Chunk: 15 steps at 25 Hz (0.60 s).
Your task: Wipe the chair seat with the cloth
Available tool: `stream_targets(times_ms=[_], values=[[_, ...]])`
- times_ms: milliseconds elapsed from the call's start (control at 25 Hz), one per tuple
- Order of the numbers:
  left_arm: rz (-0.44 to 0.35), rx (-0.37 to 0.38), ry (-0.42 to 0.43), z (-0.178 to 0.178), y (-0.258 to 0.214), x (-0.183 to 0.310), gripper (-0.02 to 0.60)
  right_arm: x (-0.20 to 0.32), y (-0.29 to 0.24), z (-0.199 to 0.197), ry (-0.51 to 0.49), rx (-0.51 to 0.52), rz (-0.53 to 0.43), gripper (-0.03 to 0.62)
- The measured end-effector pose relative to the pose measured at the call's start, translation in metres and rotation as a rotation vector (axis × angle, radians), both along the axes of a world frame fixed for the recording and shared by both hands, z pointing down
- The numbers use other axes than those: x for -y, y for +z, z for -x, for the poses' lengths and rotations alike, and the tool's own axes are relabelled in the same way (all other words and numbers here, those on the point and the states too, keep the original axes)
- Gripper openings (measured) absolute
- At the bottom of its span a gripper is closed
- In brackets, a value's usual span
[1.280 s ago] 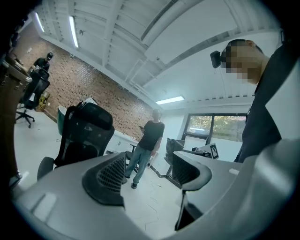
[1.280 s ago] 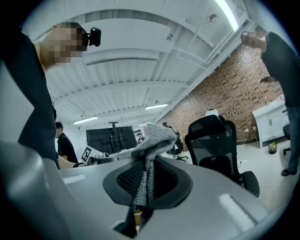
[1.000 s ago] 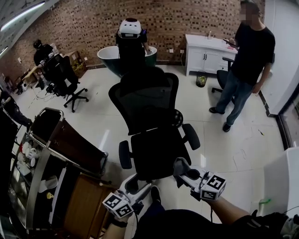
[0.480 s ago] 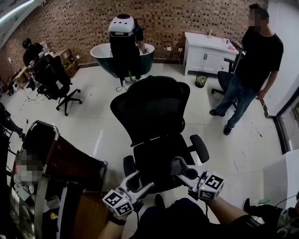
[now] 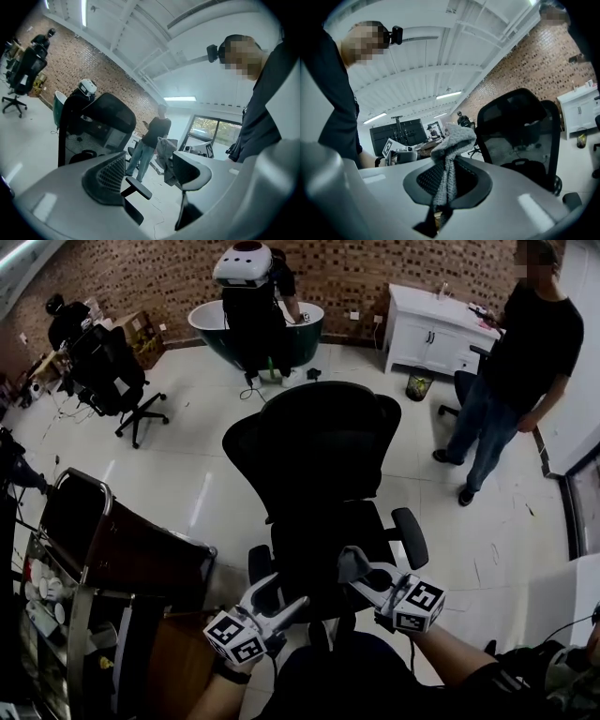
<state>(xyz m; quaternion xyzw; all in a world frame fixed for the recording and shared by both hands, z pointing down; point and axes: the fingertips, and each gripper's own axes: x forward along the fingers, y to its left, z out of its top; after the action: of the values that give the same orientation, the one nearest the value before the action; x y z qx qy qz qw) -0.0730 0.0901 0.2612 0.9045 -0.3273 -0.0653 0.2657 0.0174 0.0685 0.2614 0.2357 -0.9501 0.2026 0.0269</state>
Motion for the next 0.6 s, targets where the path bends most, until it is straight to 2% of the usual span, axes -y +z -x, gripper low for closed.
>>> stream_targets(times_ms=[80, 240, 400, 600], values=[[0.005, 0.009, -0.008, -0.001, 0.007, 0.009, 0.337, 0.011, 0.012, 0.002, -0.023, -0.009, 0.018, 0.029], [0.069, -0.005, -0.043, -0.001, 0.038, 0.027, 0.337, 0.032, 0.054, 0.015, -0.094, -0.055, 0.077, 0.029], [0.13, 0.01, -0.07, 0.005, 0.079, 0.046, 0.337, 0.058, 0.117, 0.04, -0.178, -0.133, 0.117, 0.029], [0.213, 0.013, -0.117, 0.017, 0.133, 0.063, 0.337, 0.1, 0.212, 0.074, -0.216, -0.238, 0.175, 0.029]])
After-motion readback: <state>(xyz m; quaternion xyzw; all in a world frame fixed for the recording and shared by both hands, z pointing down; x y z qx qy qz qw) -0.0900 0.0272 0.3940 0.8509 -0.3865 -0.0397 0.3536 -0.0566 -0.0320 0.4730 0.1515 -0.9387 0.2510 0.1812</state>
